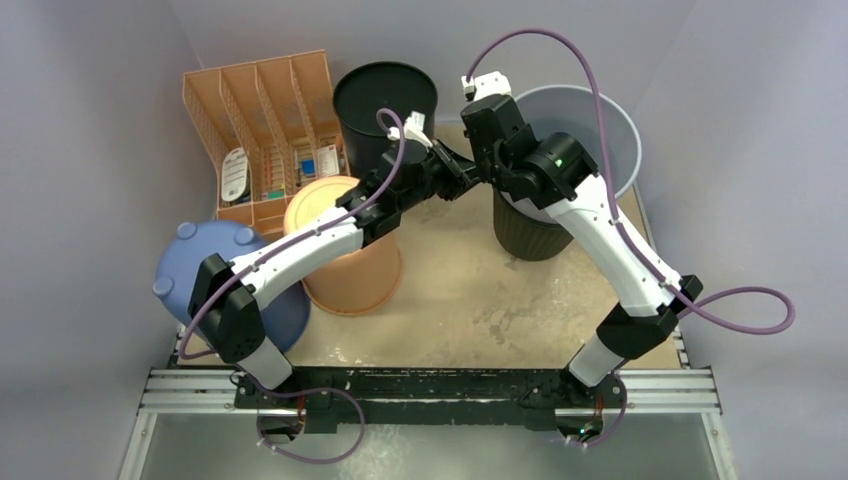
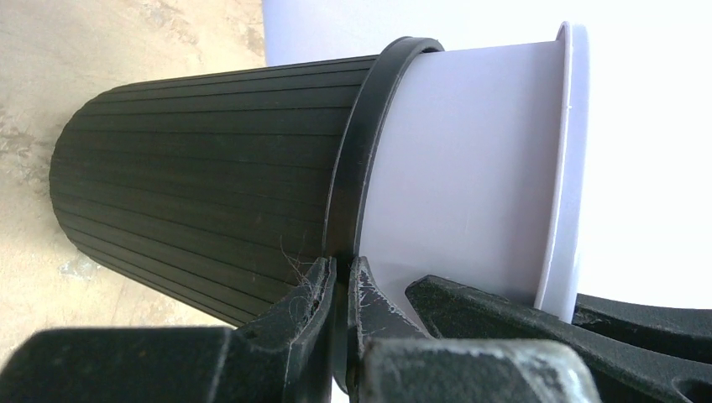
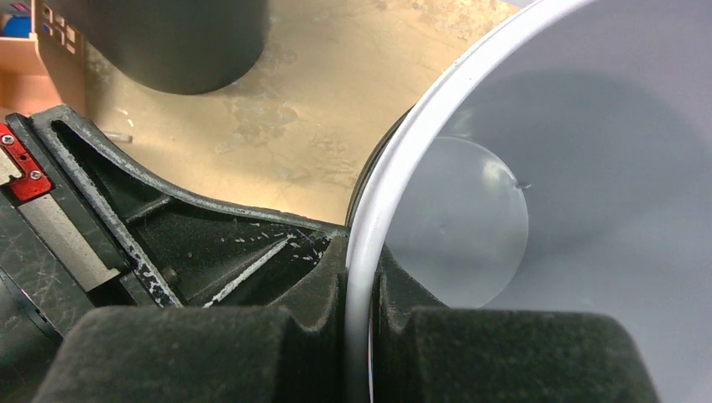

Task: Turn the large container upside down
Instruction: Adjust the container in the container.

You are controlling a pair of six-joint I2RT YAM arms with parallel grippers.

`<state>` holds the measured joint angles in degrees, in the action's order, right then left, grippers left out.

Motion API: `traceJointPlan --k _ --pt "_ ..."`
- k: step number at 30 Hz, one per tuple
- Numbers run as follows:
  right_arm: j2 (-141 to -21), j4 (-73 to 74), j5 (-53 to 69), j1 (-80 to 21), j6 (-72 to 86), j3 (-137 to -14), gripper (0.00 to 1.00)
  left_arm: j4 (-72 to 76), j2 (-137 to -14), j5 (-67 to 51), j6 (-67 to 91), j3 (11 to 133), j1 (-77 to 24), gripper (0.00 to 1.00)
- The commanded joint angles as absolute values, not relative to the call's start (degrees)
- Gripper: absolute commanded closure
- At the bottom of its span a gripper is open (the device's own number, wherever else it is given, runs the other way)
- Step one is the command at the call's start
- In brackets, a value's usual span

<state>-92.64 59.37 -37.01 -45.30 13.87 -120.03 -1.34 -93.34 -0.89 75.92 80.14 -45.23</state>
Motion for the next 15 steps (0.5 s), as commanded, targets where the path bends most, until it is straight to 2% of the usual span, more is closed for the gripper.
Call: traceJointPlan --k 1,6,10,15 --pt "-85.1 38.8 -35.0 -48.7 14.4 -128.0 1.00 -22.4 -103.9 5.0 71.3 73.0 -45.2 1.00" --pt "-83.7 39.5 -34.9 -48.7 14.6 -126.5 1.00 -22.0 -104.2 5.0 71.0 71.5 -45.2 1.00" --pt "-81.1 36.3 -30.0 -48.7 14.8 -125.5 1.00 -20.1 -104.5 4.3 71.6 70.2 -45.1 1.00" --pt "-81.7 38.3 -33.5 -48.7 14.4 -128.1 1.00 -20.5 -105.6 4.1 70.9 70.6 -45.2 1.00"
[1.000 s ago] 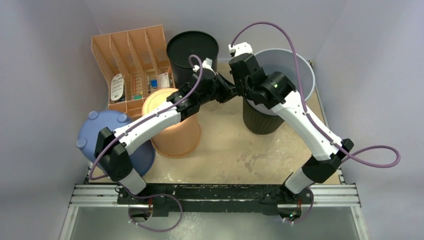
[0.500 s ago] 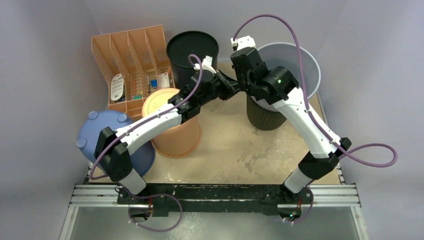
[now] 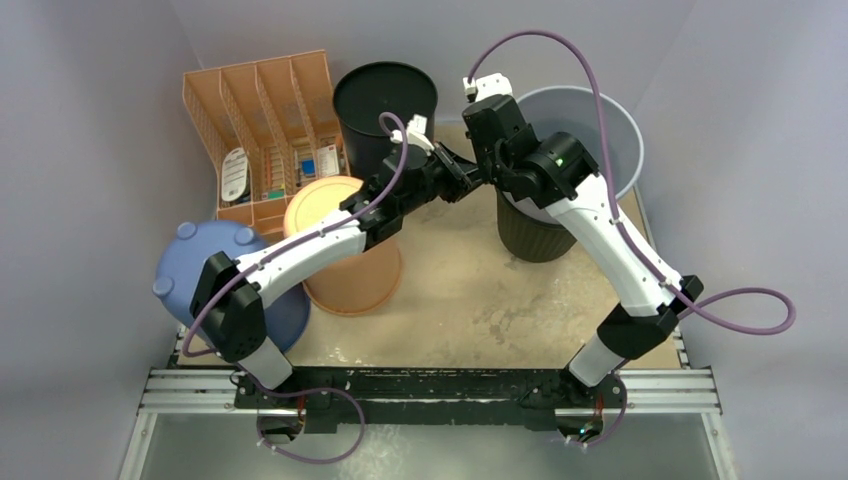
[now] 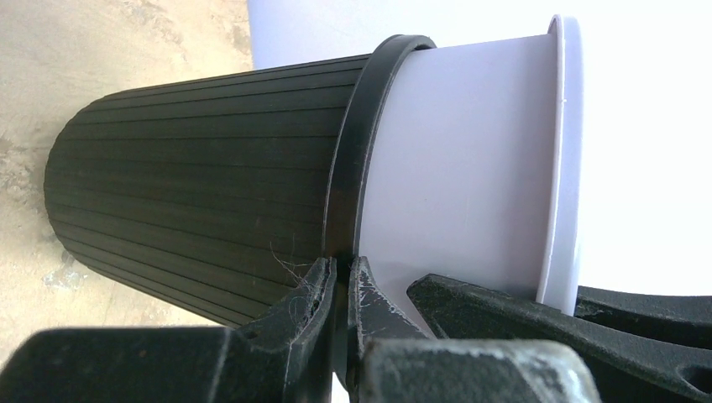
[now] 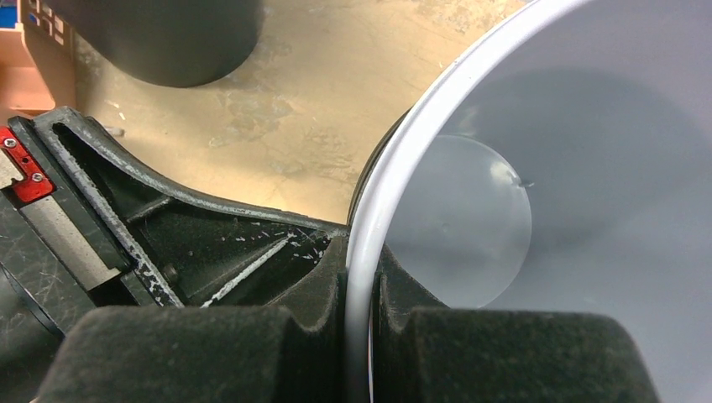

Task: Turn the large container upside down
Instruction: Adjust the container in the container.

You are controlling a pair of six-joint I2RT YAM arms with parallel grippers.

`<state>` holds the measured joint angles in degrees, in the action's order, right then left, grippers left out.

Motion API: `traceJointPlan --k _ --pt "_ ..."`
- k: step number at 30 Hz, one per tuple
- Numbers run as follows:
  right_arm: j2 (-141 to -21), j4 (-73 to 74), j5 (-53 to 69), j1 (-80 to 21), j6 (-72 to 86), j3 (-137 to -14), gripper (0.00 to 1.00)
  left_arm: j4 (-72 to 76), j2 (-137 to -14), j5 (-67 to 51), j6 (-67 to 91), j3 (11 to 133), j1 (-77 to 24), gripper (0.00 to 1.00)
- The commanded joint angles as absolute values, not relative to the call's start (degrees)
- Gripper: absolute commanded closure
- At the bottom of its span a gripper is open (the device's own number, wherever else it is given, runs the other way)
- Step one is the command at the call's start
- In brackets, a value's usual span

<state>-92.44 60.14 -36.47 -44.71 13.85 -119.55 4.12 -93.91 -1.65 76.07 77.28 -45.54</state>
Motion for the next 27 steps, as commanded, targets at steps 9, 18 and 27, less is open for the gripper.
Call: traceJointPlan --k 9,18,27 --pt "-74.6 31.2 -26.5 -48.6 10.2 -113.9 1.00 -15.6 -102.2 -0.2 70.3 66.1 -45.0 1.00" --pt "-61.9 25.8 -12.4 -48.5 0.9 -99.3 1.00 -8.7 -91.7 -7.0 67.5 61.8 -42.4 0.93" --pt "-60.0 26.3 -5.2 -48.5 0.4 -93.5 1.00 -4.7 -89.9 -11.3 69.7 60.4 -39.6 0.69"
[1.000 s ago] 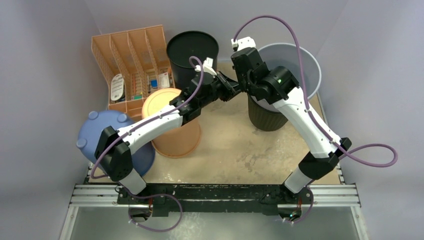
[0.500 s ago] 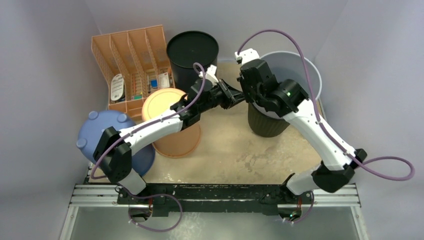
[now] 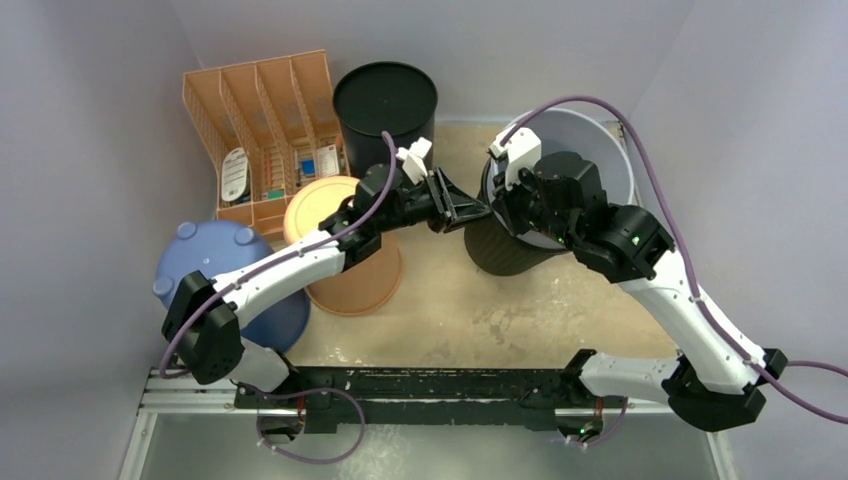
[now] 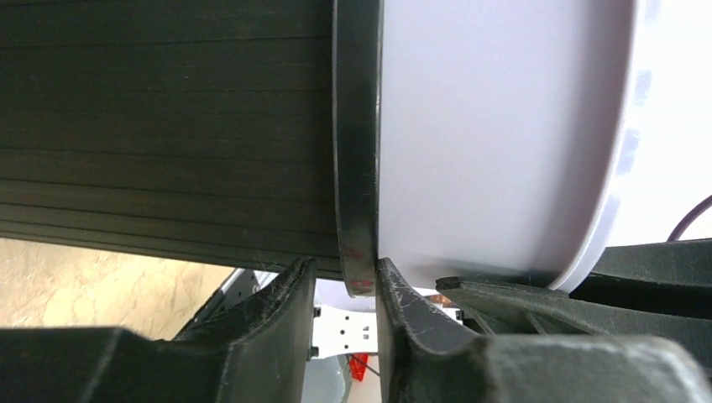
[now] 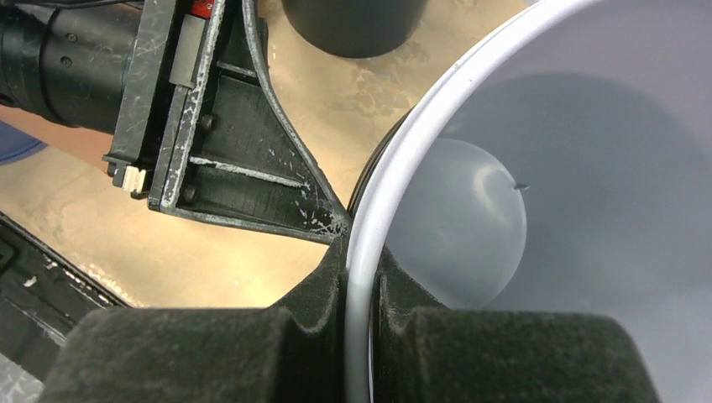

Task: Turn the large container upside down
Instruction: Adjust the container in the container.

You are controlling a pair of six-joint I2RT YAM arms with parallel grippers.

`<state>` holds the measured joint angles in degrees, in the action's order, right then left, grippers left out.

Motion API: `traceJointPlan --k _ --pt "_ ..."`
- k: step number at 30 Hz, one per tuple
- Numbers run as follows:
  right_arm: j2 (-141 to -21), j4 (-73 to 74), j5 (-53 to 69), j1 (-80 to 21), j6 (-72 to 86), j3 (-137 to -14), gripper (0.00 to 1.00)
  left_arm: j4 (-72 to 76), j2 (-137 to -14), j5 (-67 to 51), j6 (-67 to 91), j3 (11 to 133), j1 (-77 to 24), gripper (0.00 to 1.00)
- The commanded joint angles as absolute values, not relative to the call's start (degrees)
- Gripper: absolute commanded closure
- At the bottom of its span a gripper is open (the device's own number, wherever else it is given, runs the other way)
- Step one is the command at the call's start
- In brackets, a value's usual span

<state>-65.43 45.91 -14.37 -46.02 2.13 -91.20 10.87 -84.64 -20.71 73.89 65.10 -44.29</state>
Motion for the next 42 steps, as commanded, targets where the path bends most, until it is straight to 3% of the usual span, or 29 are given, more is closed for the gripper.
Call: traceJointPlan --k 1,7,13,21,26,42 --pt "-60.1 26.1 -5.1 -48.5 0.5 -92.9 1.00 -4.4 -89.6 -11.2 69.7 60.4 -39.5 0.67" --pt "-60.7 25.4 -5.6 -48.5 0.4 -91.3 1.00 -3.1 -88.3 -11.8 70.3 57.6 -36.2 0.63" --pt "-60.7 26.8 -6.0 -48.5 0.6 -91.0 1.00 7.3 -85.5 -16.8 72.0 53.6 -34.4 0.62" --pt "-64.1 32.9 -4.7 -48.3 -0.1 -94.3 1.00 0.3 -84.3 -17.7 65.8 58.8 -34.3 0.64" --pt "-64.1 34.2 -4.0 -48.2 -1.8 -94.3 1.00 0.0 -83.1 -20.2 64.6 58.8 -32.8 0.58" --pt "-66.5 39.9 -4.6 -48.0 -6.5 -96.5 1.00 3.2 -81.2 -23.8 66.8 59.6 -31.6 0.52"
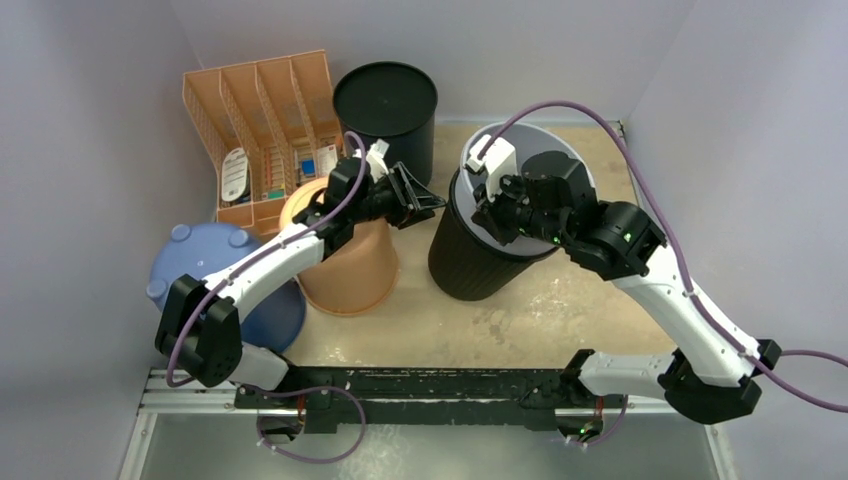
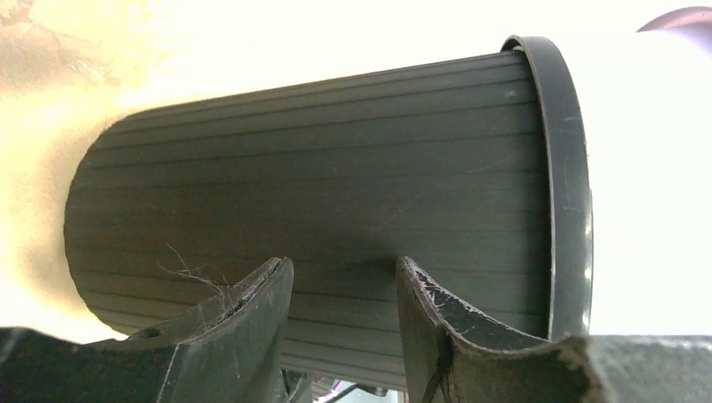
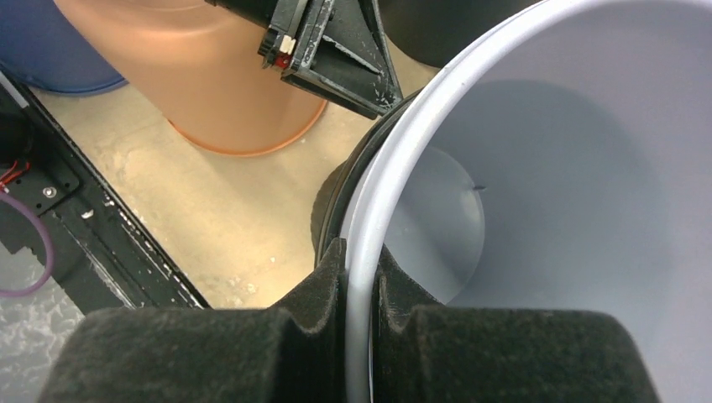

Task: Turn the large container upside down
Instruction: Adjust the container in the container.

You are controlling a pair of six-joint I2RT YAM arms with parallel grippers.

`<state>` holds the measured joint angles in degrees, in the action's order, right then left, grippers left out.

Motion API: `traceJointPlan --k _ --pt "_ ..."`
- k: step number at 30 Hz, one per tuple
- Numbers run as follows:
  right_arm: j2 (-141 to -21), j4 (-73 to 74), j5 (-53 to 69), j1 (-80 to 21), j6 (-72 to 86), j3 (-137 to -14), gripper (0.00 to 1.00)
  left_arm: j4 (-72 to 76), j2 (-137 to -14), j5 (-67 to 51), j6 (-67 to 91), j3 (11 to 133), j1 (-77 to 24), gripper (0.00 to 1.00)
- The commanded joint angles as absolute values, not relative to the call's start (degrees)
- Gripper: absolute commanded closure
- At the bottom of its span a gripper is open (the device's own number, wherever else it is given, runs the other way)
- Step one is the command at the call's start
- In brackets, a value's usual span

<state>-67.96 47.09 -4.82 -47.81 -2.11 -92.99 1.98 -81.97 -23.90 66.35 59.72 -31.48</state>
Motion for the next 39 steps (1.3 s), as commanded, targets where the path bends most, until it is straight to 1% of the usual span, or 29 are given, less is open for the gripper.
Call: traceJointPlan --k 1,3,7,8,10,12,14,15,16,18,20,26,27,30,33,34,36,37,39 --pt "-66.9 40.2 -5.0 -48.1 -6.5 -96.5 1.00 5.3 -80.8 -24.3 68.2 58.7 -31.6 0.52" --pt "-68.2 42.7 -6.4 -48.1 -6.7 -96.9 1.00 8.9 -79.7 -24.4 70.0 57.4 -31.6 0.52" --pt "-70.7 49.1 -9.1 -48.1 -7.4 -97.5 1.00 8.4 -80.7 -24.5 69.7 59.5 -31.6 0.52" --pt "-70.8 49.6 -10.0 -48.1 -7.2 -97.1 0.96 8.9 -81.2 -24.6 70.1 59.7 -31.6 0.52" --pt "-70.6 49.4 -10.6 -48.1 -6.3 -96.6 0.74 10.7 -81.8 -25.2 71.1 59.9 -31.6 0.53" --pt "-70.1 48.9 -10.2 -48.1 -5.7 -97.2 0.43 11.1 -82.1 -25.6 71.5 60.4 -31.6 0.52" --pt "-69.5 47.2 -12.5 -48.1 -3.5 -98.4 0.15 10.4 -82.0 -25.3 71.2 60.9 -31.6 0.52" --pt "-69.2 46.6 -13.4 -48.1 -2.2 -99.1 0.05 10.3 -82.0 -25.1 71.1 61.0 -31.6 0.52" --pt "-68.9 46.0 -13.3 -48.1 -0.9 -100.4 0.01 10.3 -81.9 -24.9 71.1 61.1 -31.6 0.52" --pt "-69.1 45.2 -13.6 -48.1 2.8 -102.9 0.00 10.5 -81.9 -24.8 71.3 61.2 -31.6 0.53" --pt "-70.8 46.5 -15.0 -48.1 10.9 -106.7 0.00 10.7 -81.9 -24.8 71.6 61.4 -31.6 0.52" --pt "-81.3 55.0 -19.5 -48.1 30.1 -117.8 0.00 11.0 -81.1 -24.6 72.0 61.2 -31.9 0.53" --pt "-82.7 55.6 -20.3 -48.1 33.4 -118.3 0.00 11.0 -80.9 -24.3 72.0 61.2 -32.0 0.52" --pt "-84.7 52.2 -20.4 -48.0 36.2 -115.3 0.00 11.1 -80.2 -23.5 72.3 61.0 -32.2 0.52" --pt "-88.9 52.9 -23.0 -48.1 38.2 -117.0 0.02 11.4 -79.2 -22.8 72.5 60.6 -32.2 0.52" --pt "-91.0 53.3 -24.9 -48.1 38.3 -118.2 0.04 11.5 -79.3 -22.9 72.6 60.6 -32.2 0.51" --pt "-93.7 54.2 -26.4 -48.1 38.0 -120.3 0.11 12.1 -79.6 -23.6 72.9 60.6 -32.3 0.51" --pt "-95.0 54.9 -27.7 -48.1 37.9 -121.3 0.18 12.4 -79.8 -23.8 73.0 60.5 -32.3 0.51" --pt "-97.3 56.9 -30.2 -48.1 38.0 -124.1 0.39 12.4 -79.9 -24.0 73.0 60.5 -32.3 0.51"
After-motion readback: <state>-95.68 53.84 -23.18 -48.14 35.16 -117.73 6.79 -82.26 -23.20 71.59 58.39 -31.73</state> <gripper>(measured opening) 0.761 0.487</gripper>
